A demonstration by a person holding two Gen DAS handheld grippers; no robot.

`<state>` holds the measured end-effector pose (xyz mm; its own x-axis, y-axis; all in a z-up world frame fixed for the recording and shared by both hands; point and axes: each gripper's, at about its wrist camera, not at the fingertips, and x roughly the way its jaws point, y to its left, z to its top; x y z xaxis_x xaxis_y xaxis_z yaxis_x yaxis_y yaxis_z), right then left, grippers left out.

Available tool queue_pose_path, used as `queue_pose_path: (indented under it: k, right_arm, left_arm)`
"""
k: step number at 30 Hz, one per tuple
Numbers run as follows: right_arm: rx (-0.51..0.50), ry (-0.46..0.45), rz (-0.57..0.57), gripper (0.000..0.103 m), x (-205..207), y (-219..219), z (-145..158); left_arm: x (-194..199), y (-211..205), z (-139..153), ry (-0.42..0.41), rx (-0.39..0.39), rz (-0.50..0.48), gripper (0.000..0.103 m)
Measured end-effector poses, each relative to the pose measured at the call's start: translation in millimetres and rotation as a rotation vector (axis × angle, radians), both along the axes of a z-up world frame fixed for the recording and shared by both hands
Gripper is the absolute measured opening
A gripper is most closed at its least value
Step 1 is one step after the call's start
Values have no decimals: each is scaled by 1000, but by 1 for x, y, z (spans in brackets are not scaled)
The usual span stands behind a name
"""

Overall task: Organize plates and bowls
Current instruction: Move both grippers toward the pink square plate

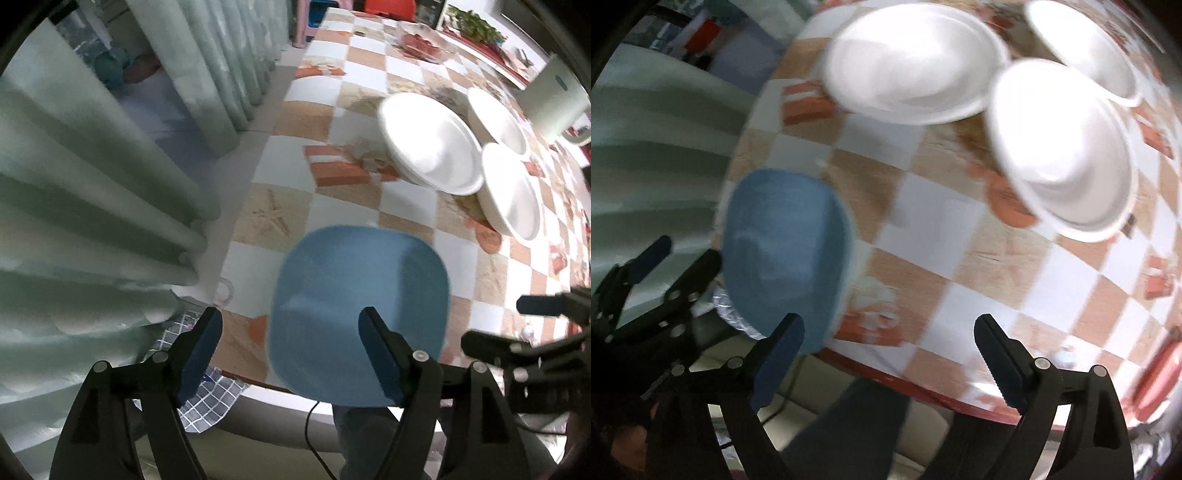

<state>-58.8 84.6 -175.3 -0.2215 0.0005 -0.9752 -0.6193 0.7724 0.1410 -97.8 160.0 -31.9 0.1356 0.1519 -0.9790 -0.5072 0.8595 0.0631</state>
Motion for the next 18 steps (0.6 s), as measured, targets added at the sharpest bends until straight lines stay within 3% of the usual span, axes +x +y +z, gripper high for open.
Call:
queue_pose_path:
  k: [7, 8, 18]
  right_arm:
    - [-14, 9, -113, 94, 9, -70, 11]
    - [-16, 11, -138, 94, 18, -67, 2]
    - [-12, 3, -376, 94, 39, -129, 20]
  left_arm:
    - [19, -35, 3, 19, -46, -118, 79]
    - [21, -38, 3, 20, -52, -132, 79]
    - [55, -82, 6, 49, -48, -327, 79]
